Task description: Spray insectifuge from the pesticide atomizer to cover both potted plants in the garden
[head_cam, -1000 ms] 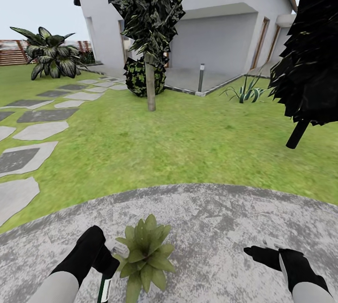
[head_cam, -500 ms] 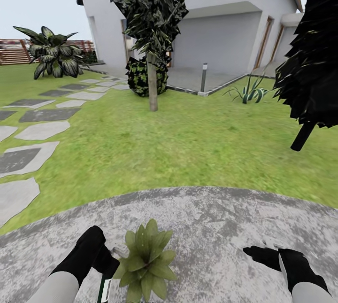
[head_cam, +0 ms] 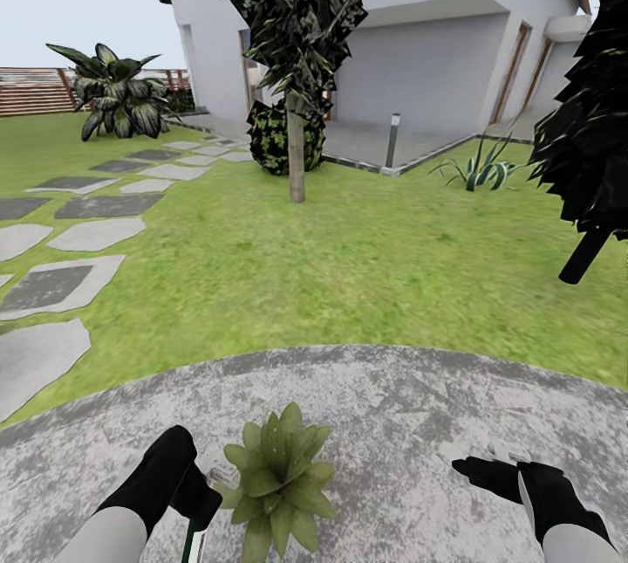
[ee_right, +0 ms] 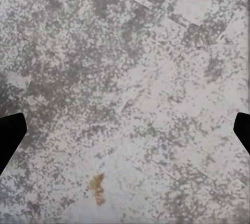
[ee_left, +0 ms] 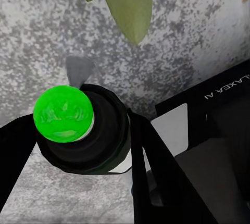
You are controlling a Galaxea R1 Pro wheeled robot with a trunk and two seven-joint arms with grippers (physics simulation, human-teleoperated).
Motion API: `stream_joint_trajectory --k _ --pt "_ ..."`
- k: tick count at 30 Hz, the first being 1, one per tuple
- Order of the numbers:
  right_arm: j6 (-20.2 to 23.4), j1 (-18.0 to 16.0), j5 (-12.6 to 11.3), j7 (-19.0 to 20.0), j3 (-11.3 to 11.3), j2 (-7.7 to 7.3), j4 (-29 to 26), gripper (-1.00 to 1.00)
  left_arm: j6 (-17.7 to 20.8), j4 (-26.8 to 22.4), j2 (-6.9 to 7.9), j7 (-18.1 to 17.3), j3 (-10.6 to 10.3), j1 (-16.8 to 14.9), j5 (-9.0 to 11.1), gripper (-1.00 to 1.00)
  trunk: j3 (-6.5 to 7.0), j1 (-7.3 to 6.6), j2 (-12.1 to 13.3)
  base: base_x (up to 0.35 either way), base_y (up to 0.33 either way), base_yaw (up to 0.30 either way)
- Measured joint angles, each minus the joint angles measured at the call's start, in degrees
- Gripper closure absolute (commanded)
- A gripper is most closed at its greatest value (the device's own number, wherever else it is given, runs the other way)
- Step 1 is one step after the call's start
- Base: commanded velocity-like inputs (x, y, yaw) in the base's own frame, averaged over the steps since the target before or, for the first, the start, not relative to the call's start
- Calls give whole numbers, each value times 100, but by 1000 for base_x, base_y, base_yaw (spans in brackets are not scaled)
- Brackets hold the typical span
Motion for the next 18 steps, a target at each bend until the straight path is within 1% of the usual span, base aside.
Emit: stream_joint_trajectory --k 6,18 --pt "0 0 1 1 0 -1 0 -100 -3 8 -8 -2 0 0 -8 100 -18 0 0 0 0 -3" --pt "0 0 1 -7 0 0 0 -100 -10 9 -8 7 0 0 -8 100 -125 0 0 0 0 0"
